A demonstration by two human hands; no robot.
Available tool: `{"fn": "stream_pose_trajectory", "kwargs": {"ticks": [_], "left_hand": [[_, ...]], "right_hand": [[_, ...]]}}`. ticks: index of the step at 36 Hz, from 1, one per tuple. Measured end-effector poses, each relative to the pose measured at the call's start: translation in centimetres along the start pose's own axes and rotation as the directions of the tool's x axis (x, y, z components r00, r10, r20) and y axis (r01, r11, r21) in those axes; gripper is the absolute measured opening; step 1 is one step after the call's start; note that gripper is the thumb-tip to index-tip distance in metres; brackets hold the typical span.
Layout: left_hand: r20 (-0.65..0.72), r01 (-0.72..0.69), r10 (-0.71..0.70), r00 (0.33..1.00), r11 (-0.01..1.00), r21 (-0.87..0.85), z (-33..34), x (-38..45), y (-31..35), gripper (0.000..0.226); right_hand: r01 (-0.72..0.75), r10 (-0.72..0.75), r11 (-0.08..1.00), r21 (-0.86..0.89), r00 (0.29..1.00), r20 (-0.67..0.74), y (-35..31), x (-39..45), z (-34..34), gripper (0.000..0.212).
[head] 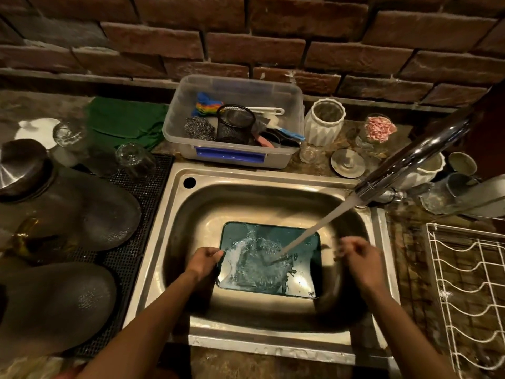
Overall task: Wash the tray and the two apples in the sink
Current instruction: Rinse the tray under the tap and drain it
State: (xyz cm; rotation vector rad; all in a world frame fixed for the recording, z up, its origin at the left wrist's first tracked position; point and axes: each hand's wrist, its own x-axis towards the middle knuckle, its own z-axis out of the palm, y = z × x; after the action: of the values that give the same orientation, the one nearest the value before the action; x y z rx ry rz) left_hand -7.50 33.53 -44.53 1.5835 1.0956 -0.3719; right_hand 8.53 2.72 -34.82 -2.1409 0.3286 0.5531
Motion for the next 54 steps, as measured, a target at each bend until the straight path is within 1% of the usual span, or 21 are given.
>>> {"fn": "stream_pose_trajectory", "kwargs": {"ticks": [2, 4, 6, 9, 11, 13, 16, 19, 23, 26, 27, 29, 30, 33, 35, 37, 43, 46, 48, 51, 54], "left_hand": [[-0.004, -0.020, 0.020, 1.000, 0.999, 0.044, -0.2, 0.3, 0.0, 0.035], [0.010, -0.034, 0.034, 0.999, 0.998, 0.053, -0.3, 0.4, 0.2, 0.032], [0.025, -0.047, 0.046, 0.999, 0.998, 0.035, -0.4, 0.5, 0.5, 0.024], [0.028, -0.059, 0.057, 0.998, 0.997, 0.041, -0.3, 0.8, 0.6, 0.018], [0.016, -0.046, 0.045, 0.999, 0.998, 0.035, -0.1, 1.0, 0.5, 0.018], [0.005, -0.015, 0.015, 1.000, 1.000, 0.003, -0.1, 1.1, 0.3, 0.019], [-0.040, 0.018, -0.020, 0.999, 0.998, -0.052, -0.4, 0.8, 0.2, 0.026], [-0.081, 0.020, -0.025, 0.996, 0.998, -0.057, -1.1, 0.4, 0.4, 0.027], [-0.081, -0.002, -0.005, 0.997, 0.997, -0.082, -1.9, -0.7, 1.4, 0.024], [-0.058, -0.008, 0.002, 0.998, 0.994, -0.105, -2.5, -1.6, 2.4, 0.020], [-0.039, -0.003, -0.001, 0.999, 0.994, -0.107, -2.7, -2.0, 2.9, 0.024], [-0.002, -0.005, 0.004, 1.000, 0.993, -0.119, -3.1, -2.8, 4.0, 0.043], [0.009, -0.011, 0.013, 1.000, 0.993, -0.122, -3.4, -3.1, 4.5, 0.046], [0.023, -0.056, 0.059, 0.998, 0.991, -0.120, -4.5, -3.8, 5.7, 0.040], [0.022, -0.090, 0.093, 0.995, 0.988, -0.125, -5.1, -4.1, 6.2, 0.027], [-0.006, -0.118, 0.119, 0.993, 0.981, -0.157, -5.4, -4.3, 6.2, 0.012], [-0.049, -0.110, 0.101, 0.994, 0.964, -0.240, -5.3, -5.4, 6.4, 0.020], [-0.026, -0.096, 0.093, 0.995, 0.975, -0.202, -4.6, -5.9, 6.1, 0.025], [-0.010, -0.084, 0.084, 0.996, 0.979, -0.185, -4.0, -6.2, 5.7, 0.027], [0.024, -0.049, 0.053, 0.998, 0.984, -0.170, -3.2, -6.6, 5.3, 0.030], [0.054, -0.040, 0.048, 0.997, 0.989, -0.140, -2.7, -7.3, 5.2, 0.042]], "right_hand": [[-0.028, 0.039, 0.994, -0.109, 0.994, 0.103, 1.2, -0.1, 1.5, 0.018], [-0.012, 0.043, 0.974, -0.227, 0.990, 0.132, 2.2, 0.2, 2.8, 0.021], [0.007, 0.041, 0.953, -0.303, 0.988, 0.151, 3.0, 0.8, 4.0, 0.018], [-0.086, 0.173, 0.931, -0.355, 0.961, 0.218, 3.7, 1.7, 5.3, 0.023], [-0.159, 0.245, 0.937, -0.310, 0.933, 0.264, 4.0, 2.5, 6.0, 0.025], [-0.203, 0.267, 0.944, -0.259, 0.932, 0.244, 4.0, 2.9, 6.4, 0.028], [-0.169, 0.223, 0.956, -0.239, 0.950, 0.220, 4.0, 2.6, 5.9, 0.024], [-0.106, 0.161, 0.969, -0.221, 0.956, 0.247, 3.9, 2.2, 4.7, 0.042], [-0.127, 0.162, 0.983, -0.130, 0.937, 0.309, 2.7, 0.7, 2.9, 0.027], [-0.174, 0.194, 0.981, -0.088, 0.927, 0.322, 2.2, -0.1, 2.1, 0.028], [-0.199, 0.219, 0.976, -0.093, 0.918, 0.332, 2.0, -0.4, 2.0, 0.033], [-0.251, 0.266, 0.964, -0.088, 0.900, 0.345, 1.9, -0.8, 1.7, 0.040], [-0.278, 0.289, 0.957, -0.080, 0.892, 0.347, 1.9, -0.9, 1.6, 0.040], [-0.344, 0.324, 0.939, -0.020, 0.861, 0.392, 1.6, -1.5, 1.3, 0.033], [-0.375, 0.336, 0.927, 0.019, 0.850, 0.405, 1.4, -1.8, 1.4, 0.026], [-0.390, 0.336, 0.919, 0.063, 0.854, 0.397, 1.5, -1.9, 1.4, 0.027], [-0.338, 0.239, 0.914, 0.224, 0.895, 0.376, -0.1, -2.7, 0.4, 0.035], [-0.297, 0.197, 0.921, 0.252, 0.914, 0.356, -0.9, -2.6, -0.6, 0.026], [-0.262, 0.167, 0.932, 0.250, 0.923, 0.346, -1.3, -2.4, -1.4, 0.018], [-0.238, 0.167, 0.952, 0.191, 0.930, 0.328, -2.0, -2.2, -2.5, 0.021], [-0.212, 0.151, 0.966, 0.148, 0.927, 0.343, -2.5, -2.0, -3.5, 0.027]]}}
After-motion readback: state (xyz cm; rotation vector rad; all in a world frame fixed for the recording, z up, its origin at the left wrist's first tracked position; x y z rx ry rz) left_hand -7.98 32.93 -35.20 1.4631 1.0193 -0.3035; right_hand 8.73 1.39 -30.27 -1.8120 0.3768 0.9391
